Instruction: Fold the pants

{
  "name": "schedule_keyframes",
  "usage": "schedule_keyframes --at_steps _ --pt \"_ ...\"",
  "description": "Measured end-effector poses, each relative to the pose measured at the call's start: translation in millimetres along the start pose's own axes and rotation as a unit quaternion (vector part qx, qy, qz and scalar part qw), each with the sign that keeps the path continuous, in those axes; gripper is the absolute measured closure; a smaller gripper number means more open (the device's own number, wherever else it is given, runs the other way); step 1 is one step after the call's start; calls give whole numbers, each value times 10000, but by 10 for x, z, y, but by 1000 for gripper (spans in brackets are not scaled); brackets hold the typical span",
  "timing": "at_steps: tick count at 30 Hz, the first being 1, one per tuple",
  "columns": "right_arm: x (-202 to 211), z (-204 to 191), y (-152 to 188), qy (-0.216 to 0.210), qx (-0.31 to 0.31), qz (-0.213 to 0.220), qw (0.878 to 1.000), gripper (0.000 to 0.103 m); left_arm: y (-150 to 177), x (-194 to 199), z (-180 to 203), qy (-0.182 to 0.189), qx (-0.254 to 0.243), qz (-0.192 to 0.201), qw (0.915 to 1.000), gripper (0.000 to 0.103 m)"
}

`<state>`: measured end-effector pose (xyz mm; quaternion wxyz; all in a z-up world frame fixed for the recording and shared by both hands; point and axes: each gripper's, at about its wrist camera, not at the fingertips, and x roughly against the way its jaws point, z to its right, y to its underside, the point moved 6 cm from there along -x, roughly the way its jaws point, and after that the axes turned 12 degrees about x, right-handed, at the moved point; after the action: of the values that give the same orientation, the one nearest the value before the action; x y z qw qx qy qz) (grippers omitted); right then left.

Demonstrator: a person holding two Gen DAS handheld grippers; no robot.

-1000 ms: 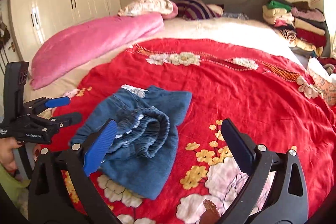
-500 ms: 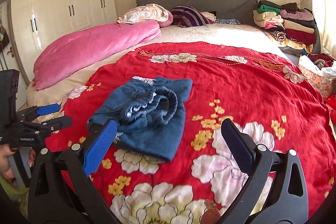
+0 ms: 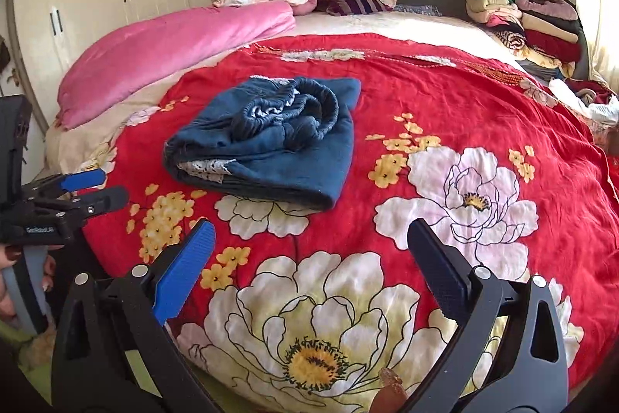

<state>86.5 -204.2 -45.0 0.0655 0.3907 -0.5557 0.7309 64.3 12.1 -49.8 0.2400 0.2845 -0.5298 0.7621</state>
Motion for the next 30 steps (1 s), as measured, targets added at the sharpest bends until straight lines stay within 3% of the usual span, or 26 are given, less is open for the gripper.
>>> schedule_keyframes --at_steps 30 --pt "9 38 -30 -73 -136 15 9999 9 32 3 44 -100 -28 8 9999 4"
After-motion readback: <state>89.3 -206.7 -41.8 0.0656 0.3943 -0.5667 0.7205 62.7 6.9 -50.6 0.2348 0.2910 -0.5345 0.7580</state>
